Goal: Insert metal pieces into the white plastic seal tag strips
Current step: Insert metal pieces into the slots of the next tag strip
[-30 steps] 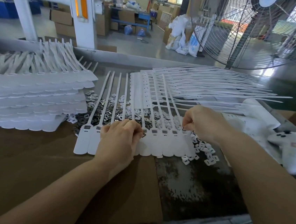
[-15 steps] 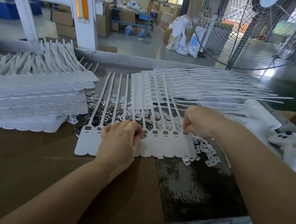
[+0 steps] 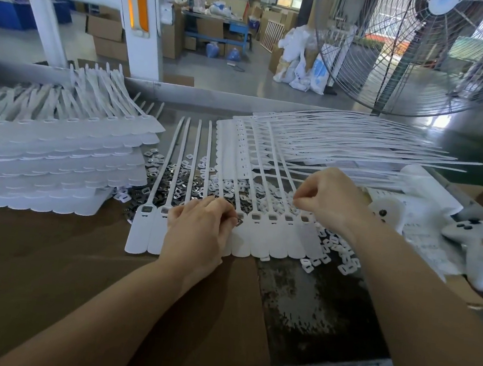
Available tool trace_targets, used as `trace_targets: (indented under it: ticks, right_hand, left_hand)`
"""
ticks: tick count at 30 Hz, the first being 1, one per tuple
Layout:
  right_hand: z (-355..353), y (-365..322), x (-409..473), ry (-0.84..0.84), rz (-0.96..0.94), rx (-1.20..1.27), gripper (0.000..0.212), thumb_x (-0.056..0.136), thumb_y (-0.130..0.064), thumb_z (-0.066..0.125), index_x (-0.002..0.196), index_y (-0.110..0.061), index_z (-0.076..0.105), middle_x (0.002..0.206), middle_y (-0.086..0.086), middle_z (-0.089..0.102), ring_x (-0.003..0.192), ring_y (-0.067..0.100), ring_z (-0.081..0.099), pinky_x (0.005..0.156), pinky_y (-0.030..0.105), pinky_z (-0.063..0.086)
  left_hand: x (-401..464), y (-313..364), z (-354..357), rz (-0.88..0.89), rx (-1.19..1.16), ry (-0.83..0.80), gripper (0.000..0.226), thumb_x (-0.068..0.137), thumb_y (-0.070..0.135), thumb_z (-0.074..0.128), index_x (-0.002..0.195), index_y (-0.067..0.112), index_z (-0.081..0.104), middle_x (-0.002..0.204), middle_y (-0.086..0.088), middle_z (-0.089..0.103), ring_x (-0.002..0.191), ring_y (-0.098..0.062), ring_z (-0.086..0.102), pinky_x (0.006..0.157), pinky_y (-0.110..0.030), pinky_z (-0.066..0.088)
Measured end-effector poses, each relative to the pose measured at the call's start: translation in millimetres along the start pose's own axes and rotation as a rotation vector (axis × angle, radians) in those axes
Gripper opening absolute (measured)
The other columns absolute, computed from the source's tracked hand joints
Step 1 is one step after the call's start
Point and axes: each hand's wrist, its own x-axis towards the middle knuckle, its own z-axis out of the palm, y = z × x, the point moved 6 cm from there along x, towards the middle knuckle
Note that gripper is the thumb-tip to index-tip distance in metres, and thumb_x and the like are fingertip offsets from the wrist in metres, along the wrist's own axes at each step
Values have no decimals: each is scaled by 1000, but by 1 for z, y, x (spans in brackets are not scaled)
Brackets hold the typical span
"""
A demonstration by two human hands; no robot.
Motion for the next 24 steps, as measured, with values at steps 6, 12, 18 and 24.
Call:
trace_targets:
  ticks: [6, 12, 18, 24]
  right_hand:
    - [37, -50, -14, 26, -137, 67, 7, 85, -16, 65, 85, -19, 72, 82, -7, 66, 78, 9, 60, 75, 25, 49]
    - [49, -55, -12, 119, -154, 31, 12, 89, -16, 58, 92, -17, 69, 95, -2, 66, 86, 14, 59, 76, 28, 48]
    - [59, -50, -10, 177, -148, 10, 14, 90, -16, 54, 93, -16, 68, 96, -1, 64, 87, 15, 57, 74, 27, 48]
    - [65, -48, -10, 264, -137, -18, 14, 93, -19, 52, 93, -20, 65, 96, -4, 62, 78, 7, 43, 68, 18, 32]
  left_hand:
    - [8, -3, -18, -102, -166, -16, 19, 95, 26, 50, 80, 38, 48, 78, 22, 51, 84, -8, 52, 94, -40, 39]
    - [9, -43, -61, -151, 55, -30, 10, 94, 24, 52, 86, 29, 53, 76, 12, 56, 69, -6, 51, 63, -26, 39]
    - [5, -80, -82, -219, 428, -2, 15, 95, 21, 47, 97, 15, 61, 93, -5, 64, 76, -20, 50, 66, -30, 37]
    - [5, -82, -80, -225, 577, -12, 17, 95, 17, 47, 102, 17, 63, 96, -3, 66, 86, -22, 60, 67, -28, 42]
